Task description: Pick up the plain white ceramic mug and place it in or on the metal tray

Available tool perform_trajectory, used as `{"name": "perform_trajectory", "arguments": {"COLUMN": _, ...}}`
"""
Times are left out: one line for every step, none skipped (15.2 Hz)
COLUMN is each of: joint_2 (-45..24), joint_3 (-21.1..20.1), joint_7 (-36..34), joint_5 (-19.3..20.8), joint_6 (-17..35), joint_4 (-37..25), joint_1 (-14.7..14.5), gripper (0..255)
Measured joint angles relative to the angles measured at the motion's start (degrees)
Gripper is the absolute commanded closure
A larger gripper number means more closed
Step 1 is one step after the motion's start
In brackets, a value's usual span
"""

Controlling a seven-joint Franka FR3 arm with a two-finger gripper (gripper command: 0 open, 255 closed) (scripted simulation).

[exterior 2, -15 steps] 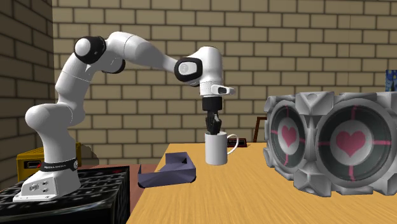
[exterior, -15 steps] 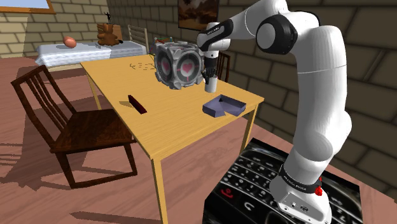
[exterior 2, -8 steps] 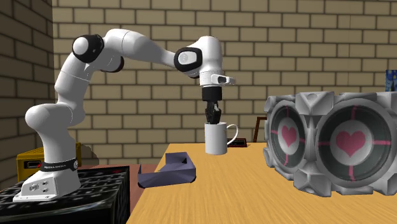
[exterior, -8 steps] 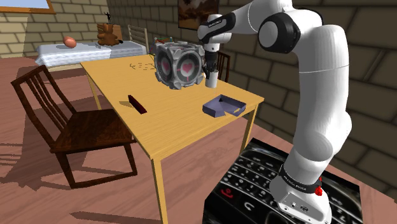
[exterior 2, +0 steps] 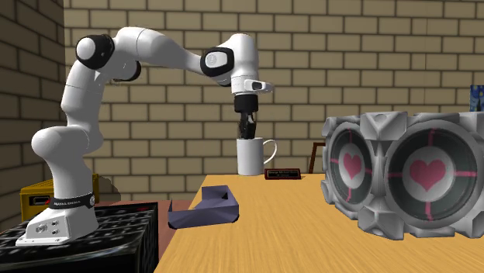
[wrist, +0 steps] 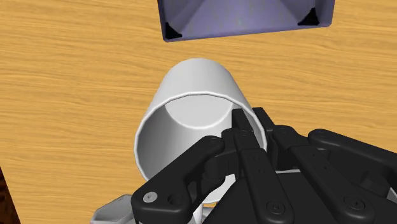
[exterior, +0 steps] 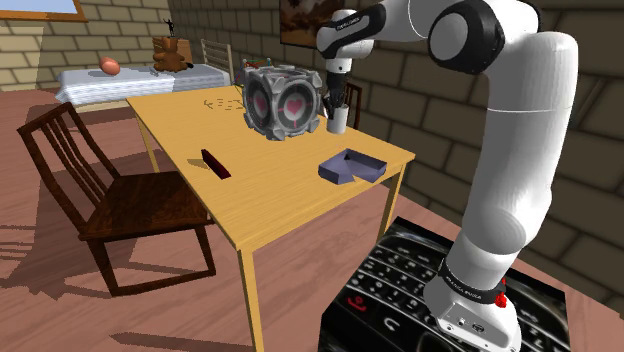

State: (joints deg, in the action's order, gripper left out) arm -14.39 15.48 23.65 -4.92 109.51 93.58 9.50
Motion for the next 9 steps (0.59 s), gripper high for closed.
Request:
{"name": "perform_trajectory", "arguments": {"joint_2": 2.14, "joint_3": -0.01, "joint_7": -0.47, "joint_5": 0.6, "joint_6": 0.68, "joint_4": 2.7, "joint_1": -0.46, "gripper": 255}}
{"name": "perform_trajectory", "arguments": {"joint_2": 4.72, "joint_3": -0.03, "joint_7": -1.02, "joint_5": 1.32, "joint_6": 1.3, "joint_4": 5.83, "joint_1": -0.95, "gripper": 255}}
{"name": "perform_trajectory", "arguments": {"joint_2": 7.7, "joint_3": -0.12, "joint_7": -1.75, "joint_5": 2.16, "joint_6": 2.16, "joint_4": 9.53, "joint_1": -1.48, "gripper": 255}}
{"name": "perform_trajectory", "arguments": {"joint_2": 9.75, "joint_3": -0.17, "joint_7": -2.19, "joint_5": 2.74, "joint_6": 2.28, "joint_4": 11.62, "joint_1": -1.72, "gripper": 255}}
{"name": "perform_trajectory", "arguments": {"joint_2": 12.09, "joint_3": -0.32, "joint_7": -2.87, "joint_5": 3.43, "joint_6": 2.67, "joint_4": 14.26, "joint_1": -2.05, "gripper": 255}}
{"name": "perform_trajectory", "arguments": {"joint_2": 14.38, "joint_3": -0.51, "joint_7": -3.53, "joint_5": 4.11, "joint_6": 2.6, "joint_4": 16.4, "joint_1": -2.32, "gripper": 255}}
{"name": "perform_trajectory", "arguments": {"joint_2": 17.04, "joint_3": -0.62, "joint_7": -4.04, "joint_5": 4.85, "joint_6": 2.71, "joint_4": 19.08, "joint_1": -2.43, "gripper": 255}}
{"name": "perform_trajectory", "arguments": {"joint_2": 19.4, "joint_3": -0.92, "joint_7": -4.8, "joint_5": 5.49, "joint_6": 2.92, "joint_4": 21.55, "joint_1": -2.63, "gripper": 255}}
{"name": "perform_trajectory", "arguments": {"joint_2": 21.41, "joint_3": -1.14, "joint_7": -5.33, "joint_5": 6.01, "joint_6": 3.05, "joint_4": 23.64, "joint_1": -2.71, "gripper": 255}}
